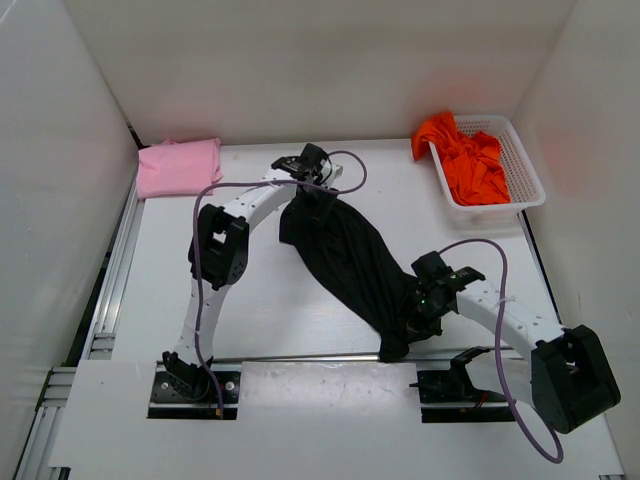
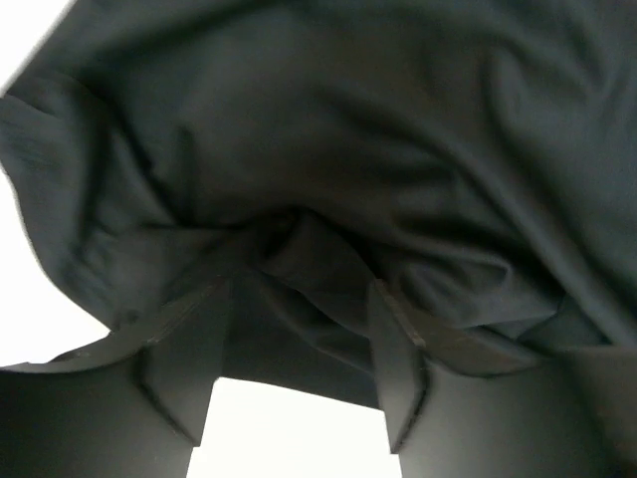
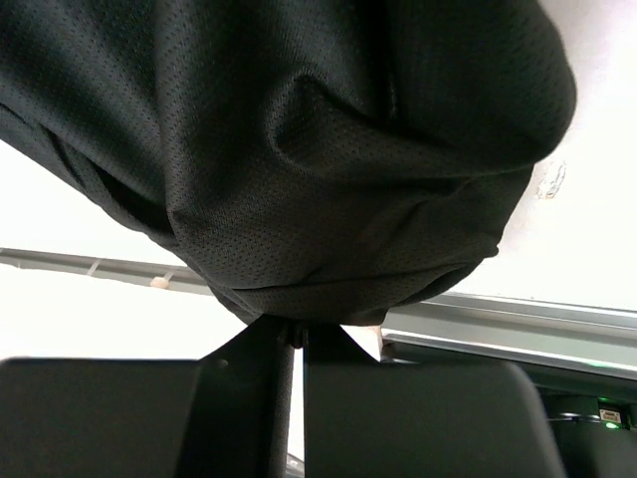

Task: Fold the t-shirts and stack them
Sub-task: Flatten out the tshirt

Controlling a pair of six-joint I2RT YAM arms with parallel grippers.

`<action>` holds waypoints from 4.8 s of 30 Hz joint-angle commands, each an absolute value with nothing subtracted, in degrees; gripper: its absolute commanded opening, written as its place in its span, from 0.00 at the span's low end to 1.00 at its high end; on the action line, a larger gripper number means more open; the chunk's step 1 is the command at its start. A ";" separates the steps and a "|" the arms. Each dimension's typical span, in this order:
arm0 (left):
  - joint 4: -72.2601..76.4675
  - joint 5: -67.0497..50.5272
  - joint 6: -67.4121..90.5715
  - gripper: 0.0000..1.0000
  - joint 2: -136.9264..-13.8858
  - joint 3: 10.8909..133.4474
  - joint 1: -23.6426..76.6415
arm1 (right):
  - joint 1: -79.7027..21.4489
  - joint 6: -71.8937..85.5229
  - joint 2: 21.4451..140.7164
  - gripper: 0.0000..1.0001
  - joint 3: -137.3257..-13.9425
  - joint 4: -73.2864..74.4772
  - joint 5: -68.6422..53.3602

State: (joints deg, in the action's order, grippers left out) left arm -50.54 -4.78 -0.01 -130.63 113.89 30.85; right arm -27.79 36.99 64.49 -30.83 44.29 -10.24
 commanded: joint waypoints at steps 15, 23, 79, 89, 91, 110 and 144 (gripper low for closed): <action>-50.98 -6.94 0.00 0.61 -128.14 109.42 32.70 | -28.04 36.39 67.15 0.00 -32.61 43.07 -8.53; -50.36 -3.52 0.00 0.10 -124.30 113.20 31.30 | -24.18 31.83 70.83 0.00 -40.67 44.74 -6.24; -54.05 -8.79 0.00 0.79 -77.25 57.57 12.21 | -22.41 42.80 57.39 0.62 -41.13 52.83 5.19; -50.37 -7.83 0.00 0.74 -87.71 55.47 19.78 | -22.41 42.19 56.34 0.57 -34.63 46.58 0.35; -50.36 -7.21 0.00 0.68 -88.24 54.93 20.30 | -22.41 42.19 55.81 0.52 -32.79 47.98 0.35; -51.42 -6.06 0.00 0.26 -84.55 54.93 20.30 | -22.41 45.88 60.56 0.52 -28.83 41.76 3.60; -50.10 2.71 0.00 0.10 -89.91 83.02 10.38 | -13.28 28.15 79.69 0.00 -72.70 46.18 -2.29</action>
